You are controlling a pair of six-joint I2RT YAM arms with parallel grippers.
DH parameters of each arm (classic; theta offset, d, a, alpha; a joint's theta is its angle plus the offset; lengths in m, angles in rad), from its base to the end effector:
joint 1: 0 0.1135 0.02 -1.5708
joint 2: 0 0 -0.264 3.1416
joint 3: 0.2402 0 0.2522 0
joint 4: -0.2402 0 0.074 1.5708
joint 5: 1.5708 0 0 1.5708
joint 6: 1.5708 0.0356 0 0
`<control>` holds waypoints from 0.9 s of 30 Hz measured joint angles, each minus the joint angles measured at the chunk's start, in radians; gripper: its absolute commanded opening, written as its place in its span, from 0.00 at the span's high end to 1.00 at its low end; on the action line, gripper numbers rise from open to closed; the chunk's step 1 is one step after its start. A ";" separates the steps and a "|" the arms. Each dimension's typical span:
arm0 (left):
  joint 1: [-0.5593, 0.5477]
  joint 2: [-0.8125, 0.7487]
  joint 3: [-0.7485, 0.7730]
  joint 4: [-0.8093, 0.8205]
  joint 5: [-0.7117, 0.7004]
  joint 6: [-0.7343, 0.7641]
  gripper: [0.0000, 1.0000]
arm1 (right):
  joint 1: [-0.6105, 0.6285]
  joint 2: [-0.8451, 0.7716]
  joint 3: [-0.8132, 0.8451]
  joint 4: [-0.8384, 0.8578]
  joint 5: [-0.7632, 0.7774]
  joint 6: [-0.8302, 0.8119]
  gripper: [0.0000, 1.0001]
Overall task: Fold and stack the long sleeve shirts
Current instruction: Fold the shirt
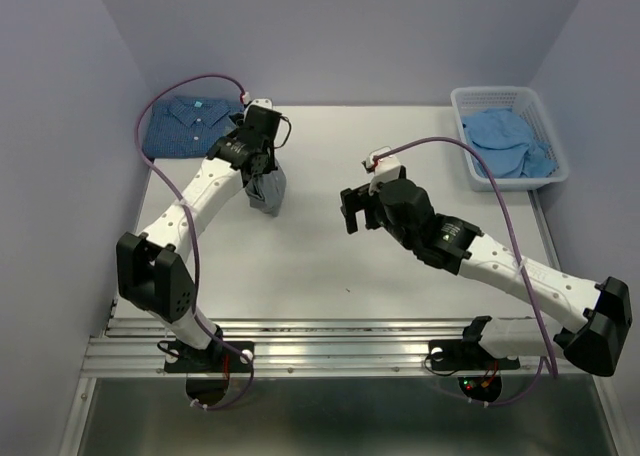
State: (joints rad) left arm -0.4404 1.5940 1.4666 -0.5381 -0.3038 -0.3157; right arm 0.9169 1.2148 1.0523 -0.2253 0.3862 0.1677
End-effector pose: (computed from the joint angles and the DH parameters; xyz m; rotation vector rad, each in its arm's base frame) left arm 0.3317 -0.1445 0.3392 -0.0263 2.2019 -0.0818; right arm 0.1800 0.2129 0.3401 -0.4697 1.8866 0.3454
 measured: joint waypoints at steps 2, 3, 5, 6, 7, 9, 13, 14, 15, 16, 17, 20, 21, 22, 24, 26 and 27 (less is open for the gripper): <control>-0.002 -0.004 0.026 -0.048 -0.077 0.097 1.00 | -0.002 -0.025 -0.021 -0.012 0.063 0.006 0.00; -0.003 -0.004 0.034 -0.075 -0.127 0.153 1.00 | -0.004 -0.029 -0.026 -0.019 0.083 0.006 0.00; -0.005 0.007 0.047 -0.158 -0.251 0.233 1.00 | -0.007 -0.037 -0.035 -0.024 0.116 0.006 0.00; -0.005 0.017 0.058 -0.195 -0.301 0.253 1.00 | -0.007 -0.040 -0.039 -0.031 0.129 0.005 0.00; -0.003 0.039 0.079 -0.241 -0.340 0.264 1.00 | -0.007 -0.041 -0.040 -0.033 0.134 0.005 0.00; 0.013 0.114 0.150 -0.343 -0.422 0.266 1.00 | -0.008 -0.043 -0.040 -0.038 0.145 0.005 0.00; 0.059 0.258 0.293 -0.454 -0.509 0.260 1.00 | -0.008 -0.053 -0.044 -0.038 0.158 0.004 0.00; 0.066 0.280 0.322 -0.468 -0.521 0.261 1.00 | -0.008 -0.056 -0.047 -0.038 0.158 0.003 0.00; 0.068 0.306 0.359 -0.484 -0.531 0.262 1.00 | -0.008 -0.060 -0.051 -0.039 0.160 0.002 0.00; 0.067 0.318 0.380 -0.489 -0.537 0.262 1.00 | -0.008 -0.061 -0.053 -0.040 0.160 0.001 0.00; 0.060 0.331 0.400 -0.494 -0.544 0.260 1.00 | -0.008 -0.061 -0.053 -0.042 0.163 0.000 0.00; 0.013 0.384 0.443 -0.510 -0.562 0.222 1.00 | -0.008 -0.061 -0.053 -0.048 0.165 -0.005 0.00; -0.005 0.409 0.453 -0.513 -0.562 0.208 1.00 | -0.008 -0.061 -0.053 -0.051 0.165 -0.006 0.00; -0.031 0.445 0.456 -0.509 -0.557 0.195 1.00 | -0.008 -0.061 -0.053 -0.055 0.165 -0.006 0.00; -0.092 0.525 0.456 -0.497 -0.526 0.172 1.00 | -0.008 -0.061 -0.053 -0.056 0.164 -0.006 0.00; -0.145 0.599 0.456 -0.470 -0.471 0.160 1.00 | -0.008 -0.061 -0.053 -0.056 0.165 -0.006 0.00; -0.174 0.642 0.464 -0.455 -0.424 0.153 1.00 | -0.008 -0.061 -0.053 -0.057 0.165 -0.006 0.00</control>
State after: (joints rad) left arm -0.6144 2.2360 1.9308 -0.9932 -0.7280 -0.1623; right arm 0.9092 1.1538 0.9993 -0.2825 0.5510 0.1616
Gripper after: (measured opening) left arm 0.147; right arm 0.998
